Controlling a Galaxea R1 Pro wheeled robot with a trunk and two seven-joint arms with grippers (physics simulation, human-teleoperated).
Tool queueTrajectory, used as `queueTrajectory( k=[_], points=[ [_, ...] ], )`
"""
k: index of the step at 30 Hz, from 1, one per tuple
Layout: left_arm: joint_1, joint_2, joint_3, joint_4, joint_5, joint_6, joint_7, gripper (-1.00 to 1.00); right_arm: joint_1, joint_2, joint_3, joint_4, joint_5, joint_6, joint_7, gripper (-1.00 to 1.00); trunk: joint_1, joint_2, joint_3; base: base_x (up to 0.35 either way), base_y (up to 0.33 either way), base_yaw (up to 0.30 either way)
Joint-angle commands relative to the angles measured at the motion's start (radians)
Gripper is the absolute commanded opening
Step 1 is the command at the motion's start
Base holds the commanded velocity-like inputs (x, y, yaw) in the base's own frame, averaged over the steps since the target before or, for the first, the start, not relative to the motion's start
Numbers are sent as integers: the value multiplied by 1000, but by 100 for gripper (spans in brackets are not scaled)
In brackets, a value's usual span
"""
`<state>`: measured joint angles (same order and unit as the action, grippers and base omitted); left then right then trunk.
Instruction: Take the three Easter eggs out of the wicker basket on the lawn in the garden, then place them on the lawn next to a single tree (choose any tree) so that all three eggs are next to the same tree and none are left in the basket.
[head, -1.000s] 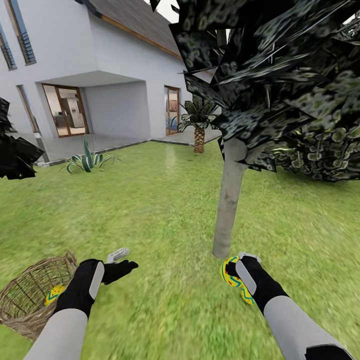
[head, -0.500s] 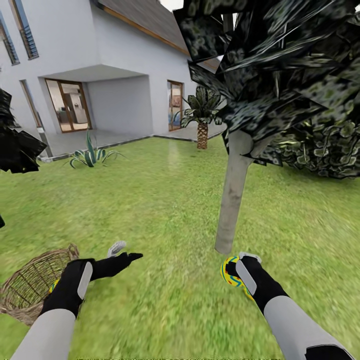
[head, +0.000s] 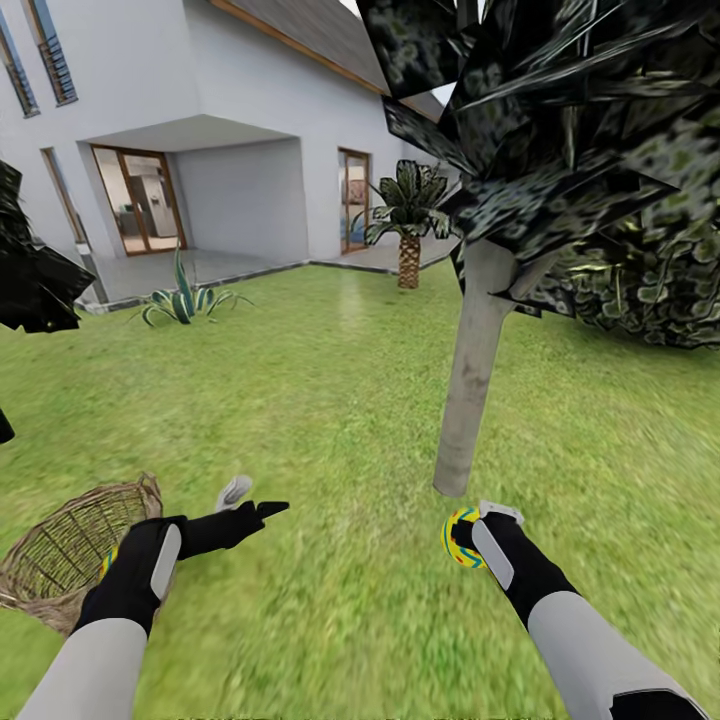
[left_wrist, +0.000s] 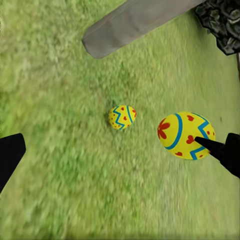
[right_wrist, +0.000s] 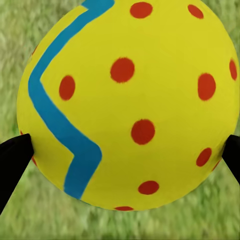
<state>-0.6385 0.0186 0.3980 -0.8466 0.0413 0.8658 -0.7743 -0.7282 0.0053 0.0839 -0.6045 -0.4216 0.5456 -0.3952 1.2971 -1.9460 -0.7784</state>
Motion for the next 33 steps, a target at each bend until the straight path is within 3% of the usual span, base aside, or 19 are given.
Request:
queueTrajectory(
  k=[1, 33],
  points=[
    [-1, 0, 2, 0, 5, 8, 0, 100, -1, -1, 5, -1, -12, 2, -10, -100, 4, -8, -6, 0, 0, -6],
    [-1, 0, 2, 0, 4, 9, 0, 100, -1, 1, 9, -1, -14, -12, -8, -100, 126, -232, -147, 0, 0, -171]
  ],
)
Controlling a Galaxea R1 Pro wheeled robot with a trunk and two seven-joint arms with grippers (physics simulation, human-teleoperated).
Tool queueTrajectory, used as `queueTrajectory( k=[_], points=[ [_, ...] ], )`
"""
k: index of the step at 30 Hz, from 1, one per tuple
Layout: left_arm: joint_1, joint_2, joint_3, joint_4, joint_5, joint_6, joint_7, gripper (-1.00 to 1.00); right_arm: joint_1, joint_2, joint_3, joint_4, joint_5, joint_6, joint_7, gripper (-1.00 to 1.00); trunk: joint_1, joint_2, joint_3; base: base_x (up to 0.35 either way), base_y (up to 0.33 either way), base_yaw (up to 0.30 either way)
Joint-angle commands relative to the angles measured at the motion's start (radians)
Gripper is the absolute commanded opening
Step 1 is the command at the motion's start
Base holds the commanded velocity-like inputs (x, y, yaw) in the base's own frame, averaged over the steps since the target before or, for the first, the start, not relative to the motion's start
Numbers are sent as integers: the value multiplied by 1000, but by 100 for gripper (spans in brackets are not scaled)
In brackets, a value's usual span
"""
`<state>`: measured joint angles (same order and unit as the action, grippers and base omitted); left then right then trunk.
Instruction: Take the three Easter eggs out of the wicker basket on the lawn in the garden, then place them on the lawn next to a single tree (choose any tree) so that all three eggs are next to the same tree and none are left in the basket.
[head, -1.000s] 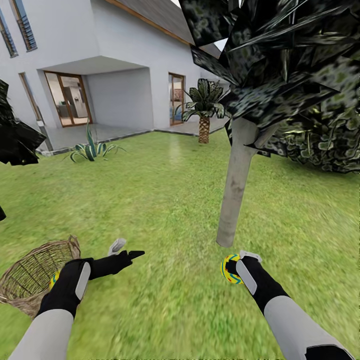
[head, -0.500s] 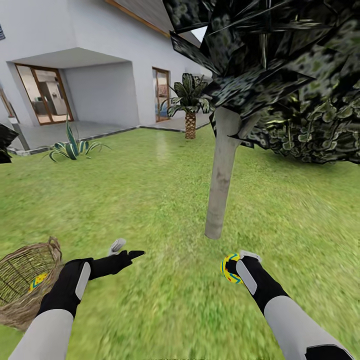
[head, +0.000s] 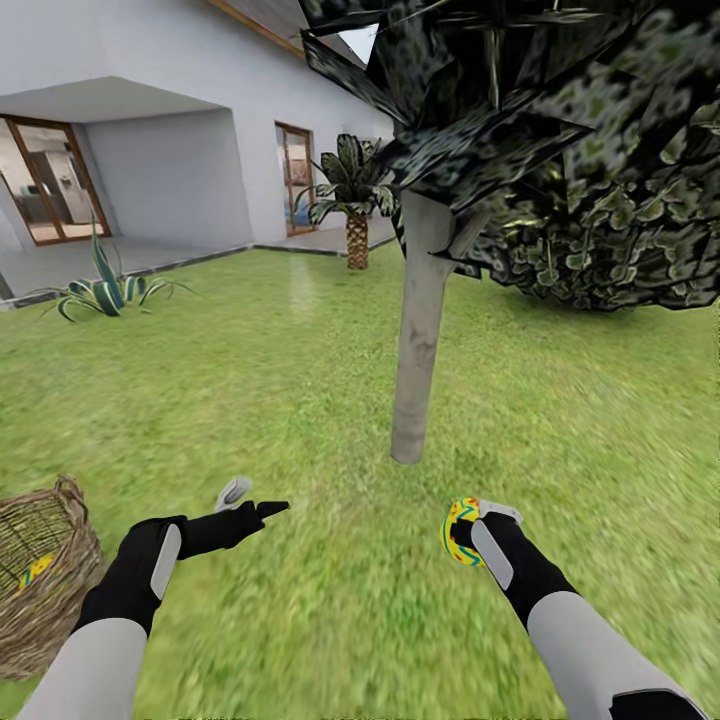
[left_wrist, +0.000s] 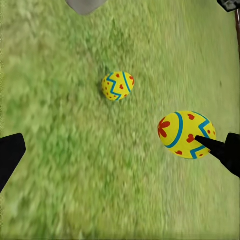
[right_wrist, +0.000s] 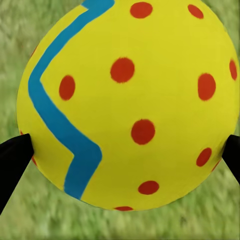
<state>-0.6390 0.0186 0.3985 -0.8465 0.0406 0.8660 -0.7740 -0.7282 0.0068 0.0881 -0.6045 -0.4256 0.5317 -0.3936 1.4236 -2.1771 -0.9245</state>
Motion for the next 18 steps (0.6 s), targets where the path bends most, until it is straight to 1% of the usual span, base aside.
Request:
queueTrajectory(
  k=[1, 9, 18],
  points=[
    [0, 0, 2, 0, 5, 8, -1, 100, -1, -1, 5, -1, -10, 2, -10, -100, 4, -8, -6, 0, 0, -16],
    [-1, 0, 2, 0, 5, 8, -1, 100, -1, -1, 4, -1, -10, 2, -10, -100, 34, -64, -44, 0, 0, 54],
    [-1, 0, 2, 0, 5, 8, -1, 100, 0, -1, 4, -1, -10, 1, -10, -100, 69, -127, -86, 0, 0, 6]
  ],
)
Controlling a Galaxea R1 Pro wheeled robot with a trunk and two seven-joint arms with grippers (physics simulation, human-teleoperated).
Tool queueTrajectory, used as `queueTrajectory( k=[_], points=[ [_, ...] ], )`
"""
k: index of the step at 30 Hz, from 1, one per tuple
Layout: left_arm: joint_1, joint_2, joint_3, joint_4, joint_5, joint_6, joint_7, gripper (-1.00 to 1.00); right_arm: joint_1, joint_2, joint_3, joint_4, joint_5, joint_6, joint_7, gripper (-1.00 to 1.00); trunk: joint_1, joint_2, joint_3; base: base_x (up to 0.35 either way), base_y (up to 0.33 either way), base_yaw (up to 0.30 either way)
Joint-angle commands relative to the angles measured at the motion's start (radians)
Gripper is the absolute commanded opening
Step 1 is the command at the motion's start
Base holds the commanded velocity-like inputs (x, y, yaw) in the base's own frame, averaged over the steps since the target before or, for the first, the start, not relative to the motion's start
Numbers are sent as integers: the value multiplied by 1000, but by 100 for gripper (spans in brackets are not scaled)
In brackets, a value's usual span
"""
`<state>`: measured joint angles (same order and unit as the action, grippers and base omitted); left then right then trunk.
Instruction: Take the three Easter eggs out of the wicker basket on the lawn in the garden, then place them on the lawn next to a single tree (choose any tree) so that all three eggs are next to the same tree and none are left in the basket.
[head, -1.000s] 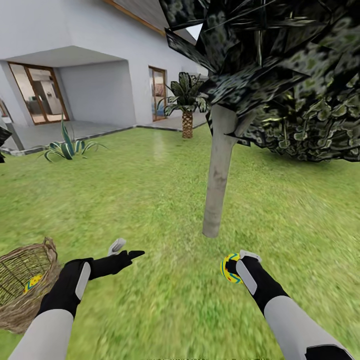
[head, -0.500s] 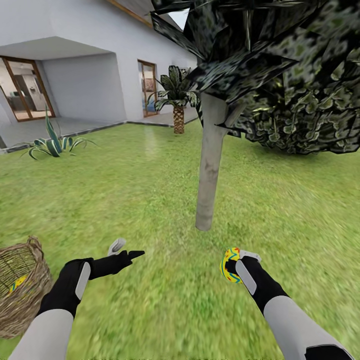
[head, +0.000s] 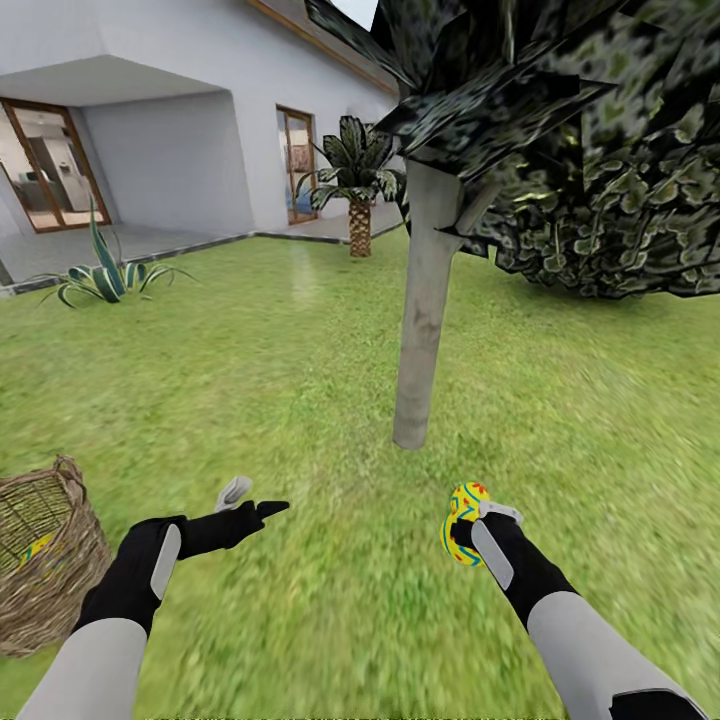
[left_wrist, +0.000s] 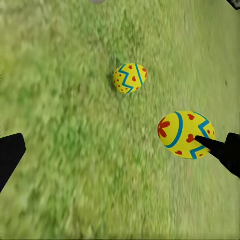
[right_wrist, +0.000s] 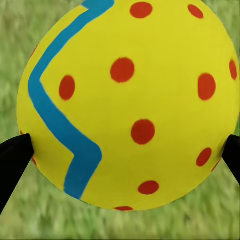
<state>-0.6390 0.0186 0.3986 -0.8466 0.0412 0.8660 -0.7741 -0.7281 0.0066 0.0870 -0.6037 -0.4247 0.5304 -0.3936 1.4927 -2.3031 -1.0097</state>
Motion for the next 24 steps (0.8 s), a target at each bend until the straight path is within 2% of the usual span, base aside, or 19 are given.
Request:
queueTrajectory(
  k=[1, 6, 20, 24],
  points=[
    [-1, 0, 2, 0, 5, 8, -1, 100, -1, -1, 7, -2, -9, -2, -10, -100, 4, -8, -5, 0, 0, 0],
    [-1, 0, 2, 0, 5, 8, -1, 100, -1, -1, 11, 0, -1, -35, -12, -100, 23, -43, -21, 0, 0, 0],
    [-1, 0, 2, 0, 3, 8, -1, 100, -1, -2, 0, -2, -17, -33, 3, -100, 77, -141, -65, 0, 0, 0],
    [-1, 0, 2, 0, 3, 8, -1, 100, -1, -9, -16, -1, -19, -34, 158, -100, 92, -169, -77, 0, 0, 0]
  ],
)
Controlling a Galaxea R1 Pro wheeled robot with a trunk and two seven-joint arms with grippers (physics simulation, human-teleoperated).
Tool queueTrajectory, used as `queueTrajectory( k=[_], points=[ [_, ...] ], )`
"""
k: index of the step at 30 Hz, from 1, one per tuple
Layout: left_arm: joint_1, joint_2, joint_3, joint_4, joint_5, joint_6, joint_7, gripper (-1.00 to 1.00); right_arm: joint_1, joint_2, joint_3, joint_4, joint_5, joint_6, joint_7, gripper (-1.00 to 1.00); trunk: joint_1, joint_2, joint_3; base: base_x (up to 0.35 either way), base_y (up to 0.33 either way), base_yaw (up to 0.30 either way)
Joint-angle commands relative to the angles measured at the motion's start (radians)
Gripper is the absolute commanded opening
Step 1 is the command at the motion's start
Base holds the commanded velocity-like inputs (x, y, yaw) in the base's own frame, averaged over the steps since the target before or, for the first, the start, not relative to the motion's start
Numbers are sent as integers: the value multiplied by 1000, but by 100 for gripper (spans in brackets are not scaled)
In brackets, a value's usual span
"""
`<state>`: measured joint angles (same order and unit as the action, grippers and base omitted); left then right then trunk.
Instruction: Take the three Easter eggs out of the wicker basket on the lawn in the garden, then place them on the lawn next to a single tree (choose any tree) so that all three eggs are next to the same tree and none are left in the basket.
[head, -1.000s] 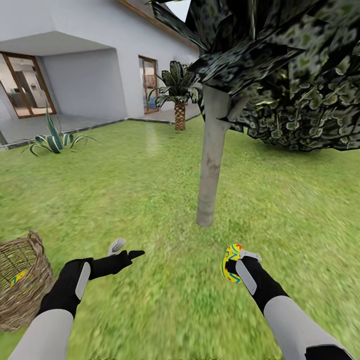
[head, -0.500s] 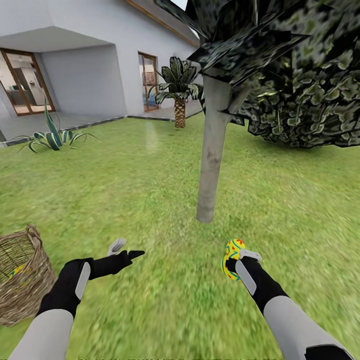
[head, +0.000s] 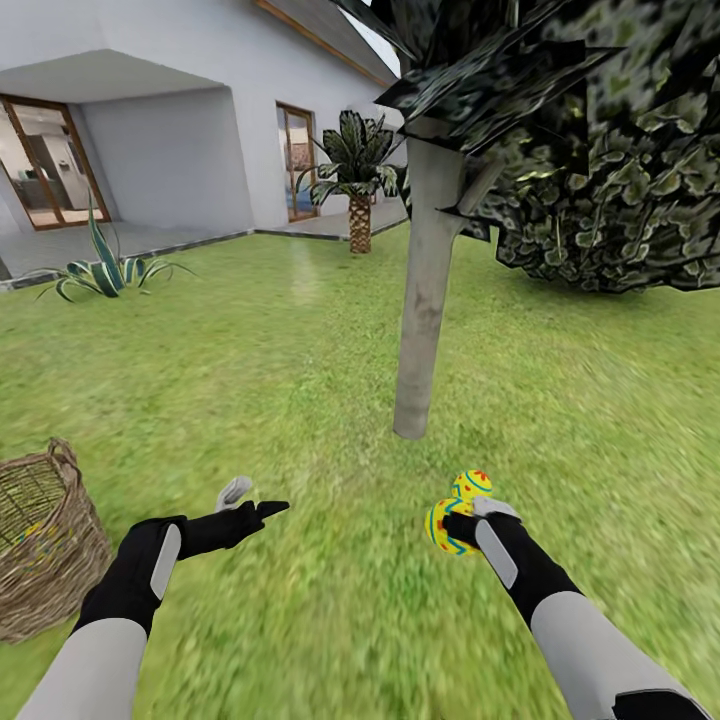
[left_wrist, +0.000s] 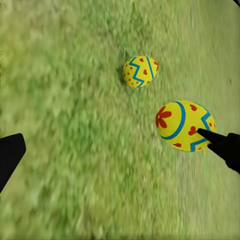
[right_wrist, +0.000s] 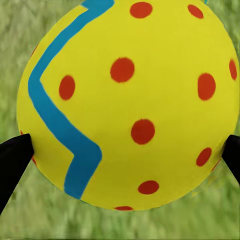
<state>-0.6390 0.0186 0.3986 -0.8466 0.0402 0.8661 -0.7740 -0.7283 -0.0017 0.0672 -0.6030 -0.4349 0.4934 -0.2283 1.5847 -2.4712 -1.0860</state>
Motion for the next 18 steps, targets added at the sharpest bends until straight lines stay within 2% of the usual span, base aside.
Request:
queueTrajectory(
  k=[1, 3, 10, 18],
  points=[
    [-1, 0, 2, 0, 4, 8, -1, 100, 0, -2, -6, -1, -9, 3, 11, -100, 4, -8, -4, 0, 0, 0],
    [-1, -1, 2, 0, 4, 8, -1, 100, -1, -1, -18, 1, -8, 2, 25, -100, 4, -8, -4, 0, 0, 0],
    [-1, -1, 2, 0, 3, 8, -1, 100, 0, 4, -22, 3, -8, 1, 31, -100, 4, -8, -4, 25, 0, 0],
    [-1, -1, 2, 0, 4, 8, -1, 100, -1, 6, -16, 3, -3, 1, 30, -100, 4, -8, -4, 302, 0, 0]
  ],
)
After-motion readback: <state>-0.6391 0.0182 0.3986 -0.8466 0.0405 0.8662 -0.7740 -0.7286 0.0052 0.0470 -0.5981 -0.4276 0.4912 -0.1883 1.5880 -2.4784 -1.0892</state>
